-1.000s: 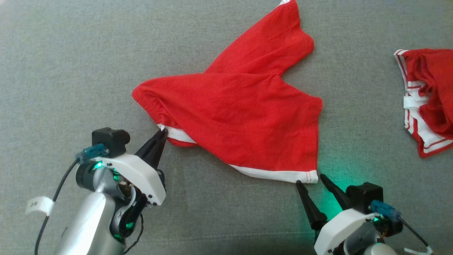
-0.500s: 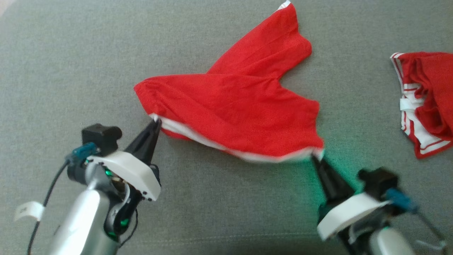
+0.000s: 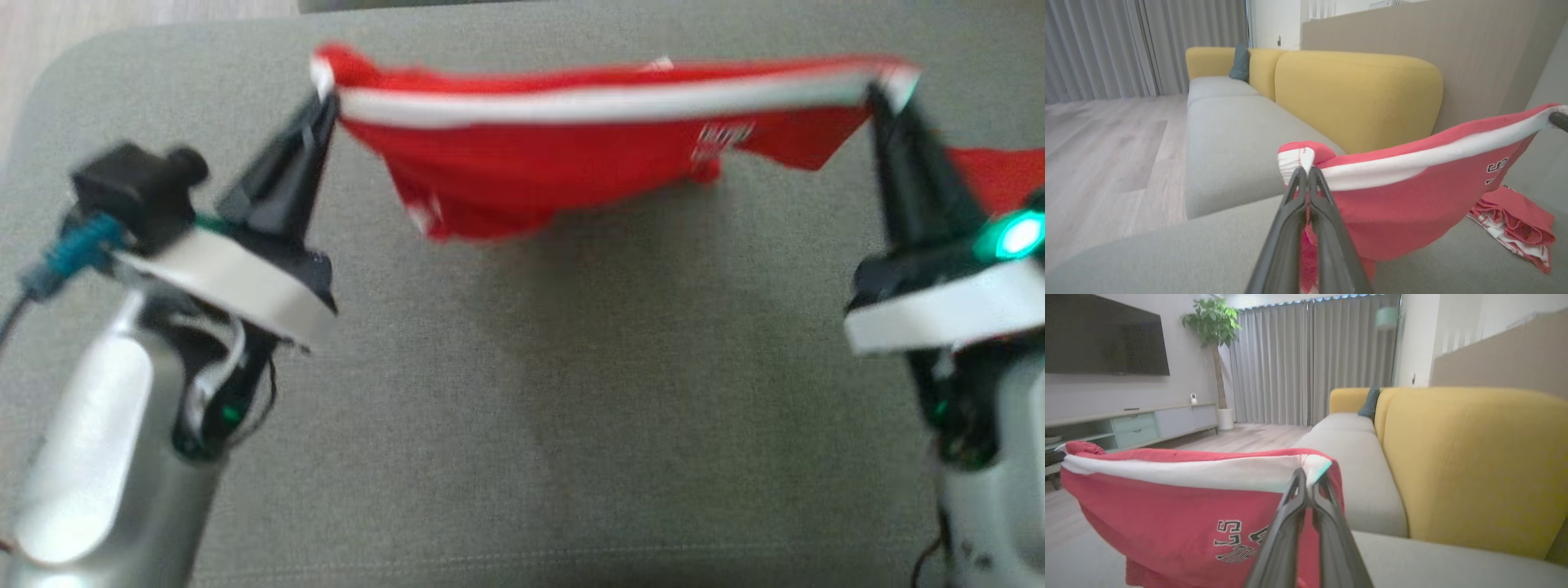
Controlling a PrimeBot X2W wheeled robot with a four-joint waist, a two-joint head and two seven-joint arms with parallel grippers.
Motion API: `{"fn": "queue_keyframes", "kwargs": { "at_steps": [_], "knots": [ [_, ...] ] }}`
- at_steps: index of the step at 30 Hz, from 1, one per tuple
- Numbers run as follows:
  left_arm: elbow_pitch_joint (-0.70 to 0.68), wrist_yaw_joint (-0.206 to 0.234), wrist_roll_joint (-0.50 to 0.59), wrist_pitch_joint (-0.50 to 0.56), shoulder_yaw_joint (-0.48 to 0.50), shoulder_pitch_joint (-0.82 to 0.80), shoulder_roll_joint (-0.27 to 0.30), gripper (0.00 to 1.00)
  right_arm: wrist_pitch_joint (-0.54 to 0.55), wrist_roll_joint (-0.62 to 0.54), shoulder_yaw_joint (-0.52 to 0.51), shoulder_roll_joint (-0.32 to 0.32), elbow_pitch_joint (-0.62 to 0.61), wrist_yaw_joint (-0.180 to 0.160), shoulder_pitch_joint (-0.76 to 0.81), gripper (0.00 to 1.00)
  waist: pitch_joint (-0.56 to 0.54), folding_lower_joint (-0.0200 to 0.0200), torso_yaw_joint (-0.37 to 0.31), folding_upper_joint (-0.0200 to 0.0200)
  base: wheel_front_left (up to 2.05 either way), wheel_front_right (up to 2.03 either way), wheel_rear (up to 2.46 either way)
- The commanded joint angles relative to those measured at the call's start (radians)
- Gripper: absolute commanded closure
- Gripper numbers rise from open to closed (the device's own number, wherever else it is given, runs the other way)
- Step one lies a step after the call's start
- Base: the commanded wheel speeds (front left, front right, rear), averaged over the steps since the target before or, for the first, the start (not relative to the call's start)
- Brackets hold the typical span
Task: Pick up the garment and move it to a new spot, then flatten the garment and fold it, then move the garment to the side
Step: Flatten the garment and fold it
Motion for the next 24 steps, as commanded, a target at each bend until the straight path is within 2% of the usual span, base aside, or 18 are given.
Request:
{"fn": "queue_keyframes", "kwargs": {
  "at_steps": [1, 6, 14, 19, 24],
  "knots": [
    [-0.049, 0.01, 0.007, 0.006, 0.057, -0.07, 0.039, 1.0, 0.01, 0.004, 0.008, -0.013, -0.05, -0.001, -0.055, 1.0, -0.009, 0.0, 0.003, 0.0, 0.0, 0.0, 0.0],
    [-0.09, 0.02, -0.01, 0.018, 0.083, -0.157, 0.032, 1.0, 0.037, 0.021, -0.008, -0.033, -0.079, -0.001, -0.155, 1.0, -0.032, 0.0, 0.007, 0.0, 0.0, 0.0, 0.0],
    [-0.049, 0.028, -0.03, 0.014, 0.096, -0.232, 0.014, 1.0, 0.051, 0.051, -0.018, -0.027, -0.042, -0.001, -0.244, 1.0, -0.04, 0.0, 0.011, 0.0, 0.0, 0.0, 0.0],
    [0.052, 0.01, -0.036, -0.042, 0.096, -0.321, -0.012, 1.0, 0.043, 0.087, 0.012, -0.025, 0.062, -0.001, -0.347, 1.0, 0.005, 0.0, 0.015, 0.0, 0.0, 0.0, 0.0],
    [0.243, -0.017, -0.022, -0.135, 0.088, -0.481, -0.048, 1.0, 0.002, 0.122, 0.063, -0.026, 0.236, -0.001, -0.552, 1.0, 0.055, 0.0, 0.023, 0.0, 0.0, 0.0, 0.0]
  ]
}}
